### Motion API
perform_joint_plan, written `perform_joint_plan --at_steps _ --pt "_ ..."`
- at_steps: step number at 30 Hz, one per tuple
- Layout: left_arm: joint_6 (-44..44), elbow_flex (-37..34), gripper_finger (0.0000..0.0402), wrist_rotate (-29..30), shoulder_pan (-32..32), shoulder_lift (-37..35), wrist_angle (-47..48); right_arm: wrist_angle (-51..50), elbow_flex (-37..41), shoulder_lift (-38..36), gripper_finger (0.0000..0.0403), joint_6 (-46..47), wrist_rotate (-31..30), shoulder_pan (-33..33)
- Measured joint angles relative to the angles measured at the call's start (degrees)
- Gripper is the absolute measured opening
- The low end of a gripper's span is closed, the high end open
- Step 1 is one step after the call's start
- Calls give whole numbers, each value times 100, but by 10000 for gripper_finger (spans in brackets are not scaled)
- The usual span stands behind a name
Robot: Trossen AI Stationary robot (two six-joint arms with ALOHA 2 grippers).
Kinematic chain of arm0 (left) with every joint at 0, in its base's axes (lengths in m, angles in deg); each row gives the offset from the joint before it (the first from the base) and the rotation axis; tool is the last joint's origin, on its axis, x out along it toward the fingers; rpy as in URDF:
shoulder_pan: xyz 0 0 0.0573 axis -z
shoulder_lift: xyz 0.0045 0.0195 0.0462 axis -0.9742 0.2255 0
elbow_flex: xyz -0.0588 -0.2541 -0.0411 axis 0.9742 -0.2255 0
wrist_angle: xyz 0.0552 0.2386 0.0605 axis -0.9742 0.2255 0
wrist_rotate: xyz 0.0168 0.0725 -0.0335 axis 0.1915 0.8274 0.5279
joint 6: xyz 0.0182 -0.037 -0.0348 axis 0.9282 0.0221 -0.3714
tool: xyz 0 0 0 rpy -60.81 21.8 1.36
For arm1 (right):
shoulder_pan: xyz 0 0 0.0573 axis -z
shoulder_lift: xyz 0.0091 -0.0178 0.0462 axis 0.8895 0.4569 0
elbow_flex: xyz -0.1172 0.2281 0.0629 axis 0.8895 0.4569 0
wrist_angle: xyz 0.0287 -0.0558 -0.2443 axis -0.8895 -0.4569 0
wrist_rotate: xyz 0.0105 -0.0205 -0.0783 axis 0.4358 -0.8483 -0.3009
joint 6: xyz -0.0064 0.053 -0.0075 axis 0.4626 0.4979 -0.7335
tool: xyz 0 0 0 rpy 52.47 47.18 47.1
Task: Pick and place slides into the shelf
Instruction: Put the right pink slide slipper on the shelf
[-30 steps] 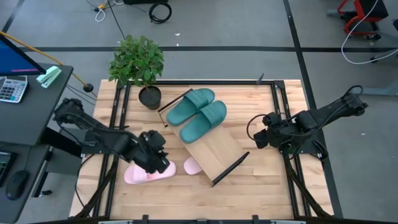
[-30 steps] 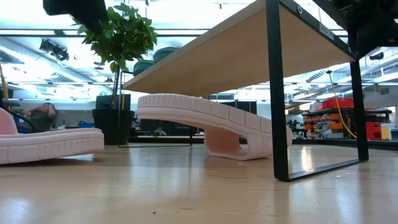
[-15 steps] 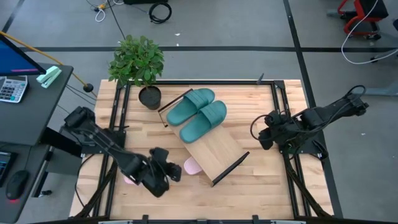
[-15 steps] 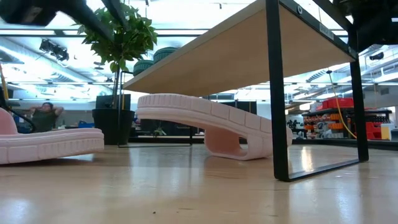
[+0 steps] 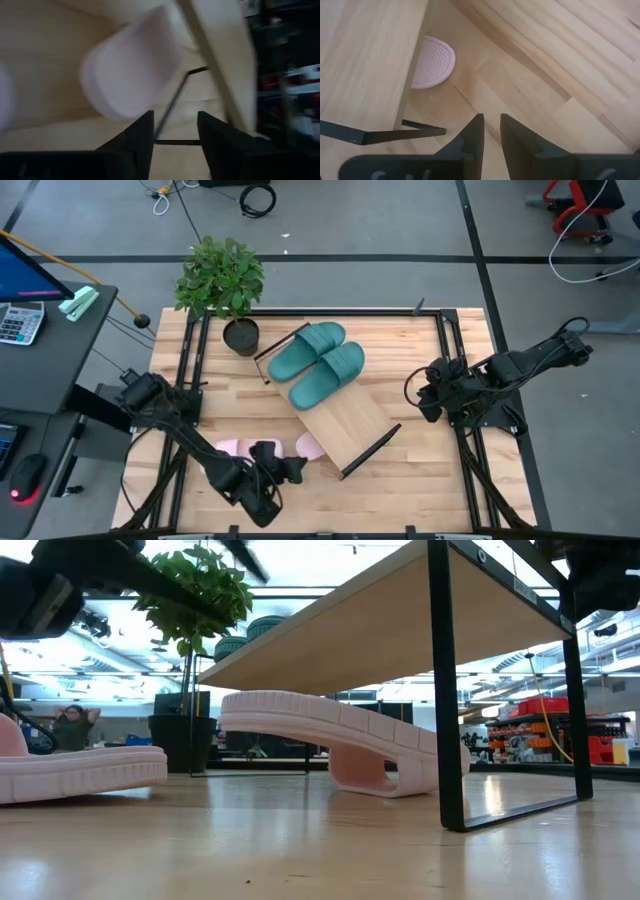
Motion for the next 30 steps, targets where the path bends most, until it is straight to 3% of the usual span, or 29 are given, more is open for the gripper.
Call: perform_joint_plan --at_steps 10,17,22,30 --pt "-287 4 200 -45 201 238 100 32 0 -56 69 63 377 -2" --pt "385 0 231 -26 197 397 -85 70 0 -56 69 322 615 -2" --pt "801 0 231 -347 176 413 -80 67 0 -56 69 424 623 0" --pt "913 0 219 -398 150 411 -207 65 0 -56 69 489 639 -1"
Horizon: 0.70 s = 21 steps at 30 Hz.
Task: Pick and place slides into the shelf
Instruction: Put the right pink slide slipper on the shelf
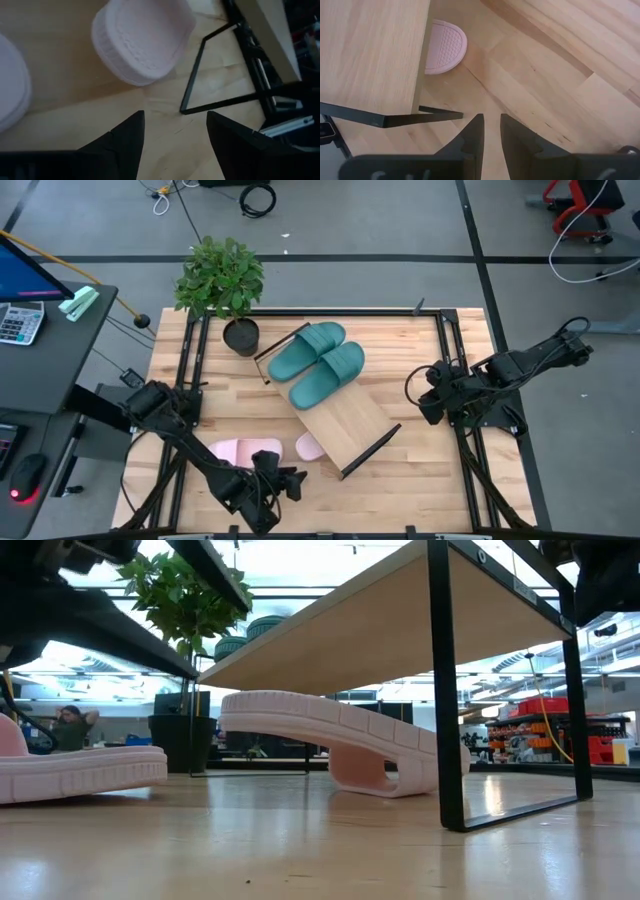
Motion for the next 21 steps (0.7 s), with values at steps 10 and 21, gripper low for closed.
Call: perform_joint_plan --at_steps 10,21 --pt "-1574 0 269 -237 -33 92 276 4 0 0 69 160 15 2" --pt "-1857 2 290 138 -188 87 681 26 0 0 69 175 47 0"
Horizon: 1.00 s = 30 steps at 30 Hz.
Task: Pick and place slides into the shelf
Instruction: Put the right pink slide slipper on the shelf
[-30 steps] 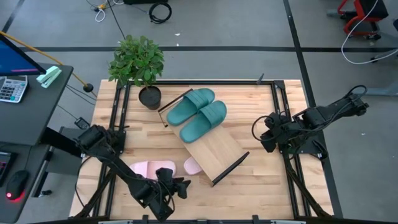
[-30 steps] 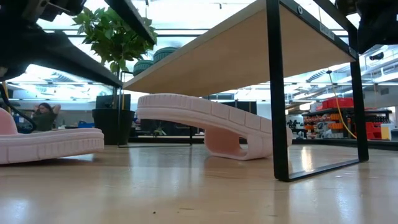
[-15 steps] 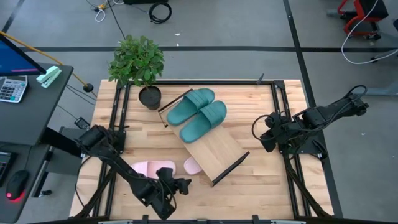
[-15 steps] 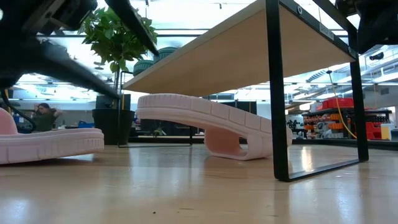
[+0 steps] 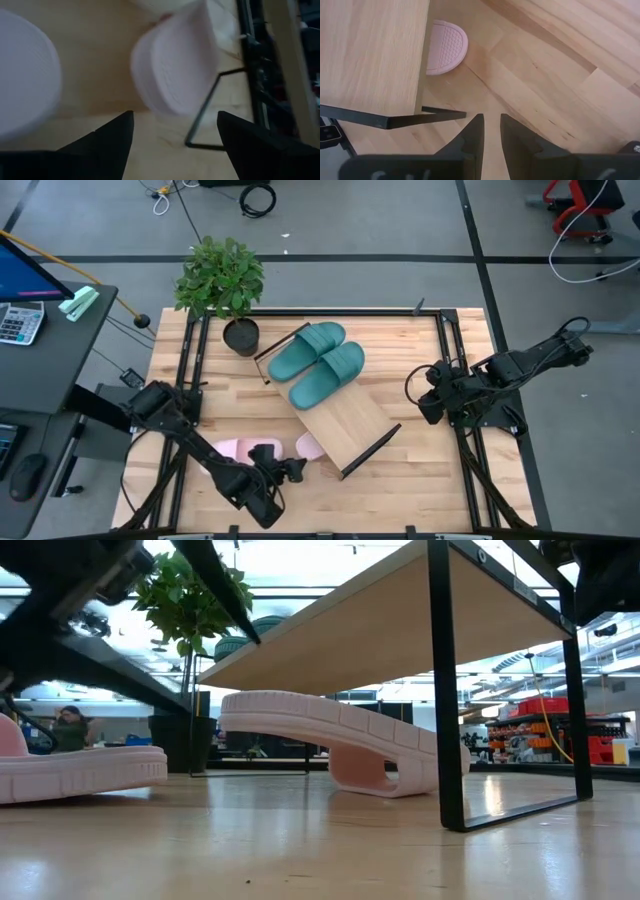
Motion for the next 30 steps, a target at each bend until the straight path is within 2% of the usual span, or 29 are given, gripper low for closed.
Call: perform_joint_plan --at_steps 13,18,27,30 --pt "10 0 262 -215 -237 0 505 1 0 2 69 6 51 0" --pt "86 0 273 -197 -374 14 462 0 0 2 69 7 79 2" --pt "213 0 311 -229 -478 459 -220 1 0 2 69 103 195 2" --pt "220 -5 318 -44 -494 529 -392 1 0 2 69 103 203 2"
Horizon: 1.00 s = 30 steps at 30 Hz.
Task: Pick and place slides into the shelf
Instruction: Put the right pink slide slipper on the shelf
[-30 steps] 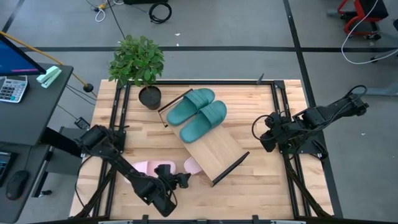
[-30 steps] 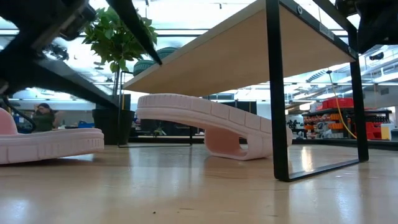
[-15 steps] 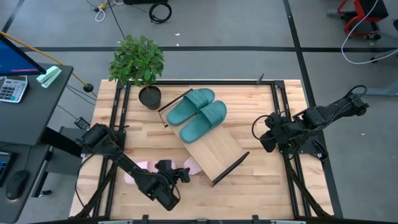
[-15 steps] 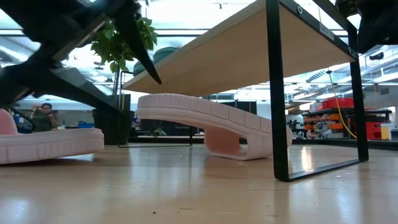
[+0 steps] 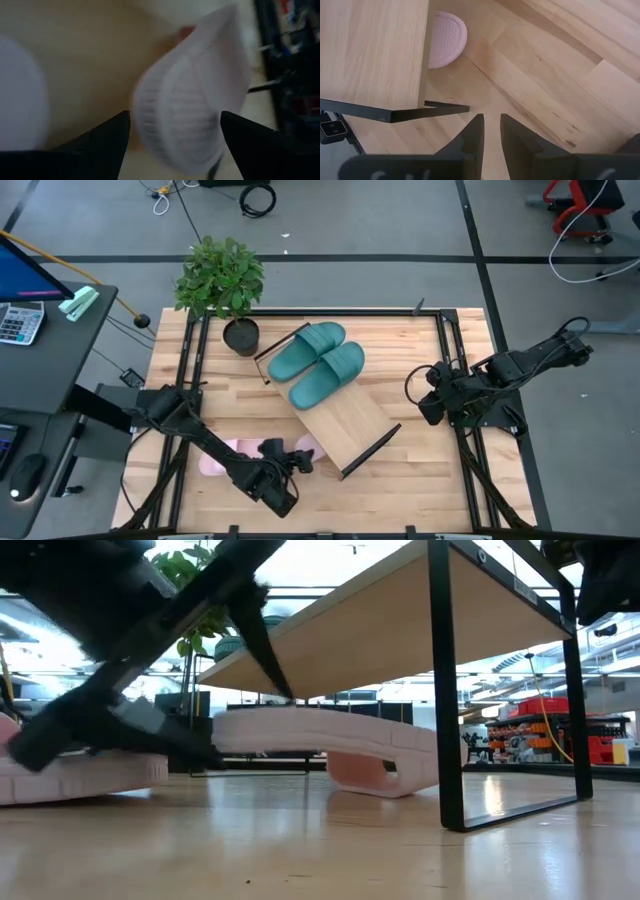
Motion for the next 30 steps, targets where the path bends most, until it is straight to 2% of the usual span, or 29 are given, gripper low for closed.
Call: perform_joint_plan --at_steps 3,10,14,24,30 --pt "-1 3 316 296 -31 28 -86 1 0 0 69 0 10 0" --pt "145 3 286 340 -91 30 -73 1 0 2 69 -2 16 -1" --pt "176 3 244 278 -114 30 -51 1 0 2 69 -2 12 0" --pt "282 18 95 250 37 21 -115 -1 0 2 69 -16 -10 0" --pt "-22 7 83 207 330 -77 12 -1 0 2 69 -149 -14 -2"
